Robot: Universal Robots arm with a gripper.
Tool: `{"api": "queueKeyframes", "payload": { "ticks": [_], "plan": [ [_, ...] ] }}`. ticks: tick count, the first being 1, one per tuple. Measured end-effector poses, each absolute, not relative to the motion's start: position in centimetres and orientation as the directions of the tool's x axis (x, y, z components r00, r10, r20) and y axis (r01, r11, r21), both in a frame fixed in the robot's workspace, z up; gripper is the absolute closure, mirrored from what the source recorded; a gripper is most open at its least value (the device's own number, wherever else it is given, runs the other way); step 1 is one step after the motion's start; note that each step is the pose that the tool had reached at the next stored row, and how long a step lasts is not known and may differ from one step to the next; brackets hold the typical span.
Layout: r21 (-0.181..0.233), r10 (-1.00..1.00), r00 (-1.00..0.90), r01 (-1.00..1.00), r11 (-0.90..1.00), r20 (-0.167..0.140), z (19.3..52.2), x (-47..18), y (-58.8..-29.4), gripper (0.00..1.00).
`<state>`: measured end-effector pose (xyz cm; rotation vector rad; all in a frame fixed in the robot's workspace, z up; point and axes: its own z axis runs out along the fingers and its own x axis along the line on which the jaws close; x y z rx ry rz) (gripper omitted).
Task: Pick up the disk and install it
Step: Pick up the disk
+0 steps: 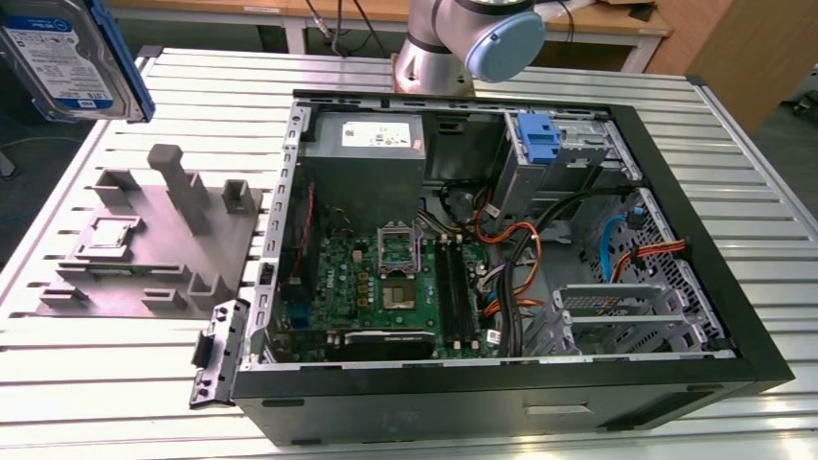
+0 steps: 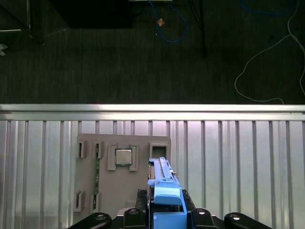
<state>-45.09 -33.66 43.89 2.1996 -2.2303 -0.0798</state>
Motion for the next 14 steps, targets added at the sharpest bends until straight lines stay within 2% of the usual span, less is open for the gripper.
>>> {"api": "queueKeyframes", "payload": {
  "ticks": [14],
  "plan": [
    [0.042, -1.0, -0.01, -0.999, 0.008, -0.03, 44.51, -45.09, -33.66, 0.63]
  ]
}}
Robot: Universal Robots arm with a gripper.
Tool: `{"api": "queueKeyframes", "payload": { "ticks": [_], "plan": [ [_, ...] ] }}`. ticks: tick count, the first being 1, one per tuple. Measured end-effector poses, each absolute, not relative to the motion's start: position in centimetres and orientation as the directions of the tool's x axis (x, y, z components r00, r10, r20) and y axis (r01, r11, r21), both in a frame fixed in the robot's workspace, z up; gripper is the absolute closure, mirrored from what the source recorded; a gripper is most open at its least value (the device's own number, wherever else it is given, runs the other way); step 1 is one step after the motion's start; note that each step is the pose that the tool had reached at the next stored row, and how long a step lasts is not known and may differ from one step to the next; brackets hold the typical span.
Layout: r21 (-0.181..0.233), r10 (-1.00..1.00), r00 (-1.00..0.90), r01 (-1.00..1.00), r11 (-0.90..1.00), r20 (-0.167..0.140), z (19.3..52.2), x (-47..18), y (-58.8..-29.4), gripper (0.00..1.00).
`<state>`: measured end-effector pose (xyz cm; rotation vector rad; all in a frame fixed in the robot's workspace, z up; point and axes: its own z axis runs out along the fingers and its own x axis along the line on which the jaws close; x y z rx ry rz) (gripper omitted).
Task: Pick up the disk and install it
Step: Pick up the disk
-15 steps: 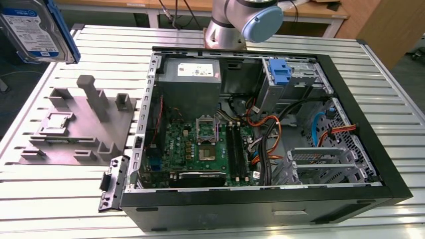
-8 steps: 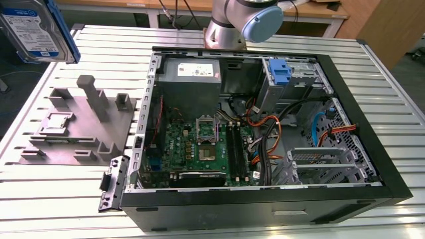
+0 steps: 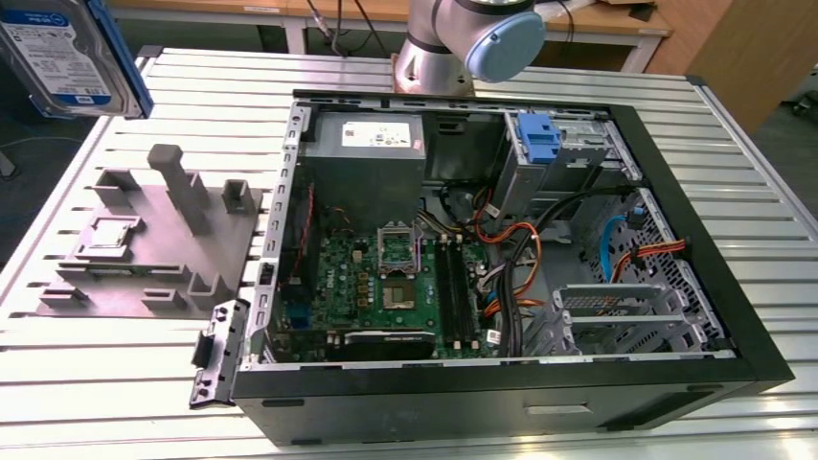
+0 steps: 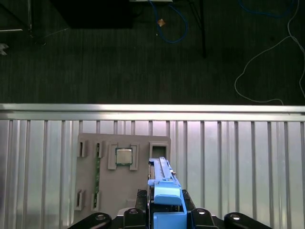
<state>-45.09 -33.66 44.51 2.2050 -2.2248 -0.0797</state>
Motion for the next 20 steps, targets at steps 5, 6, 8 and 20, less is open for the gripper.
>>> {"api": "queueKeyframes", "payload": {
  "ticks": [5, 6, 8, 20],
  "plan": [
    [0.042, -1.0, -0.01, -0.999, 0.008, -0.03, 44.9, -45.1, -33.7, 0.63],
    [0.042, -1.0, -0.01, -0.999, 0.008, -0.03, 45.0, -45.1, -33.7, 0.63],
    [0.042, -1.0, -0.01, -0.999, 0.008, -0.03, 45.2, -45.1, -33.7, 0.63],
    [0.042, -1.0, -0.01, -0.999, 0.008, -0.03, 46.1, -45.1, -33.7, 0.63]
  ]
}}
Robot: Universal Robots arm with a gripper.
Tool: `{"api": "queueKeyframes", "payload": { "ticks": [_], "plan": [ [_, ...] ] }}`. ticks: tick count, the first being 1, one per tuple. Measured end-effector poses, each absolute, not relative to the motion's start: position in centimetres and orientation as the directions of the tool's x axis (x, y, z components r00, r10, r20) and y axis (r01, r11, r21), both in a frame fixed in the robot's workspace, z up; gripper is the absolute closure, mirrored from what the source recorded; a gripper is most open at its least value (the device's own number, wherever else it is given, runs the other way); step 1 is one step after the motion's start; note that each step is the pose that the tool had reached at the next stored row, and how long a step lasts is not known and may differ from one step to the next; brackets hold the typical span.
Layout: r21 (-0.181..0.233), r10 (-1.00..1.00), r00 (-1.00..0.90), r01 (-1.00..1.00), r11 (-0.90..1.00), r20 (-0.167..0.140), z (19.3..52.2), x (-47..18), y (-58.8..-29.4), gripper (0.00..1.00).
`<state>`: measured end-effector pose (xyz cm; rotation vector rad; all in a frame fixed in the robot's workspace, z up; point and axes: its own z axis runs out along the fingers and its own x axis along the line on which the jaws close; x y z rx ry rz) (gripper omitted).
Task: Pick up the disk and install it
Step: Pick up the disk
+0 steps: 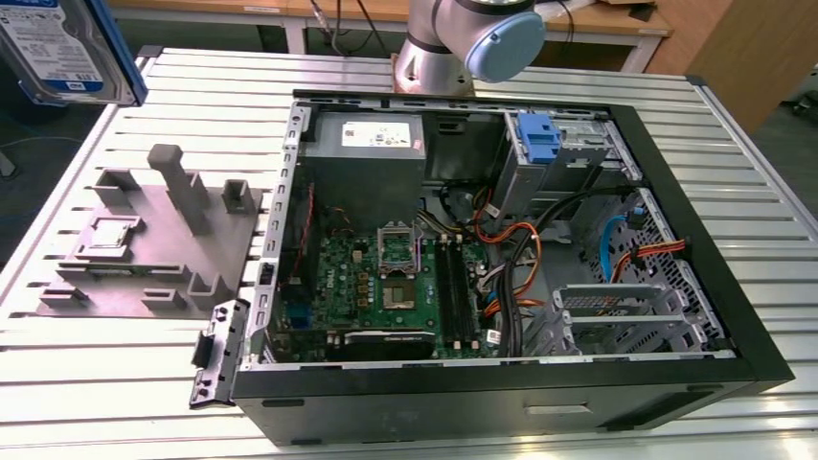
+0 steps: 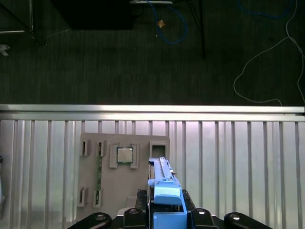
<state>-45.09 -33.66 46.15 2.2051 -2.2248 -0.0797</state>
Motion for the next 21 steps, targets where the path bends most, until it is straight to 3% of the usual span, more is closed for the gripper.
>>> {"api": "queueKeyframes", "payload": {
  "ticks": [21],
  "plan": [
    [0.042, -1.0, -0.01, -0.999, 0.008, -0.03, 47.9, -45.1, -33.7, 0.63]
  ]
}}
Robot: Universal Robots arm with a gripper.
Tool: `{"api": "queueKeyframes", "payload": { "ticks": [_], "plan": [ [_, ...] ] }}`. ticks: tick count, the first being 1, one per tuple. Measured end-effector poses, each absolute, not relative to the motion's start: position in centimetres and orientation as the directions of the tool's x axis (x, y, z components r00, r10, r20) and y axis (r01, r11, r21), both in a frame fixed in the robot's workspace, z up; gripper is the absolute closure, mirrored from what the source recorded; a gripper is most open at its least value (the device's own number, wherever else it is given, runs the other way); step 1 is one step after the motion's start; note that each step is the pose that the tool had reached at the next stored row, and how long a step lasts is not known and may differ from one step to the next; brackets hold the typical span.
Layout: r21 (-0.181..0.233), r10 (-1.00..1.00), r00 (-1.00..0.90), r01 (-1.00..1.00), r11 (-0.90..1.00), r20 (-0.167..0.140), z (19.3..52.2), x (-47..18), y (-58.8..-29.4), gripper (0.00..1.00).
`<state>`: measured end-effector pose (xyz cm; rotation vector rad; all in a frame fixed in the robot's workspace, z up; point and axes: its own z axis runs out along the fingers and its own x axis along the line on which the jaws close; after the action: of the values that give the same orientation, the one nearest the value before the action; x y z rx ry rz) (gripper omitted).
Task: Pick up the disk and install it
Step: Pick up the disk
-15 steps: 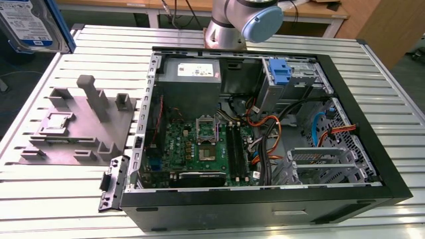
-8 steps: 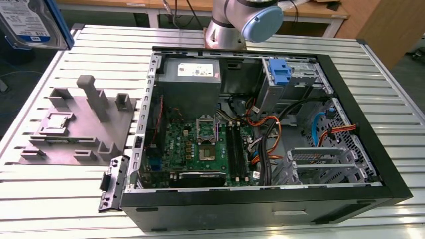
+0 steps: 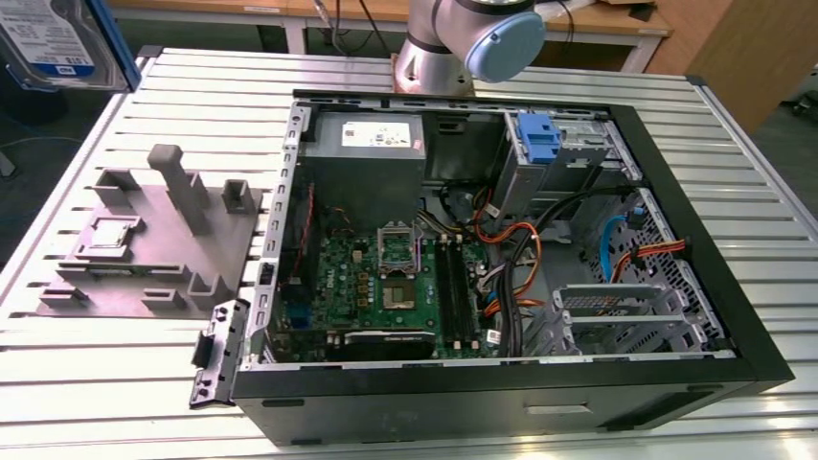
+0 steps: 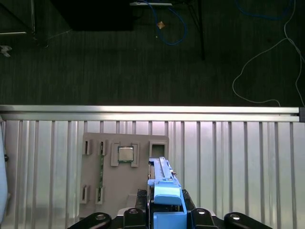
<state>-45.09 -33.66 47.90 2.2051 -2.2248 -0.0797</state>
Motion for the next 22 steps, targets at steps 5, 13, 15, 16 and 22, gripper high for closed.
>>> {"api": "queueKeyframes", "payload": {
  "ticks": [5, 13, 15, 16, 22],
  "plan": [
    [0.042, -1.0, -0.01, -0.999, 0.008, -0.03, 48.18, -45.09, -33.66, 0.63],
    [0.042, -1.0, -0.01, -0.999, 0.008, -0.03, 48.79, -45.09, -33.66, 0.63],
    [0.042, -1.0, -0.01, -0.999, 0.008, -0.03, 48.84, -45.09, -33.66, 0.63],
    [0.042, -1.0, -0.01, -0.999, 0.008, -0.03, 48.84, -45.09, -33.66, 0.63],
    [0.042, -1.0, -0.01, -0.999, 0.008, -0.03, 48.85, -45.09, -33.94, 0.63]
  ]
}}
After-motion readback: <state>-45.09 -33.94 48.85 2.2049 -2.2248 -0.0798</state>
